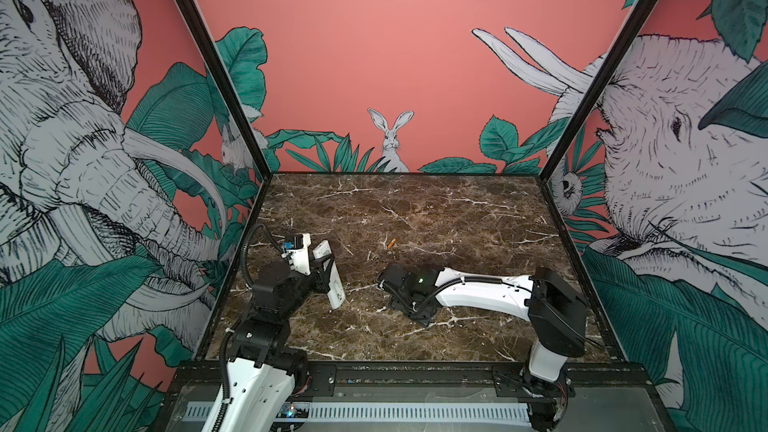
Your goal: Load the batteries into the remote control
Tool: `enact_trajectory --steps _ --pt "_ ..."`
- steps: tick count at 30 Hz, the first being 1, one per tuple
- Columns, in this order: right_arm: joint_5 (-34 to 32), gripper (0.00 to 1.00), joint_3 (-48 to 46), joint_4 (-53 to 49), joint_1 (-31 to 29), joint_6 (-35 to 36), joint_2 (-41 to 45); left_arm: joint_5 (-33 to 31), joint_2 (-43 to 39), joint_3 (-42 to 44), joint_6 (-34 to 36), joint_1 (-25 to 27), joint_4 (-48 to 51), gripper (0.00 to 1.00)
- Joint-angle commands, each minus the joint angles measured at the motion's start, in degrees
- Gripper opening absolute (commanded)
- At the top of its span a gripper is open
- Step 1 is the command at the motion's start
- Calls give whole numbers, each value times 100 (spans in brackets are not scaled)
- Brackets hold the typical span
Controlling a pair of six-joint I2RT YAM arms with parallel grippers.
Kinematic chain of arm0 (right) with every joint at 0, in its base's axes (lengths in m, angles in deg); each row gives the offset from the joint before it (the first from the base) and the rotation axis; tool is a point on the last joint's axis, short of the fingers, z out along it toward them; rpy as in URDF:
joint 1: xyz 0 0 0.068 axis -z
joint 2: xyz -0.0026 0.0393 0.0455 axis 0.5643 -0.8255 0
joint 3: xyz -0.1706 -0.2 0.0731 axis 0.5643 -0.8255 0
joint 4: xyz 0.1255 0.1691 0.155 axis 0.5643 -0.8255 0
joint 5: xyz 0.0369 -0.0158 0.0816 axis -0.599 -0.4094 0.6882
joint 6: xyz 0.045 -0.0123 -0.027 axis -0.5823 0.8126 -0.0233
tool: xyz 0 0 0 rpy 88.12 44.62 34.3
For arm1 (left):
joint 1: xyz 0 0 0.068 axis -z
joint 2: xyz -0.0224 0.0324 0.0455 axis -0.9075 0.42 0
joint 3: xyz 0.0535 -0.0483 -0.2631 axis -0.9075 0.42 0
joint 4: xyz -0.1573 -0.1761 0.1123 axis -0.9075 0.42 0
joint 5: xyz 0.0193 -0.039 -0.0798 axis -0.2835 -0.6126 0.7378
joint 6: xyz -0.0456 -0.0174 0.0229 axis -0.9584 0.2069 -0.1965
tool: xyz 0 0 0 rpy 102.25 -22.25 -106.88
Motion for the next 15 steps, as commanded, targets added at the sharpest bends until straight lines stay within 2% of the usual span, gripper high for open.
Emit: enact_trajectory --steps 1,8,15 --pt "-162 73 -146 154 -18 -1447 -79 -132 -48 -92 131 74 32 0" --pt "-153 63 -317 510 34 -1527 -212 -140 2 -80 131 151 47 0" --pt "-166 61 -428 571 161 -1489 -188 -159 52 -48 141 216 11 0"
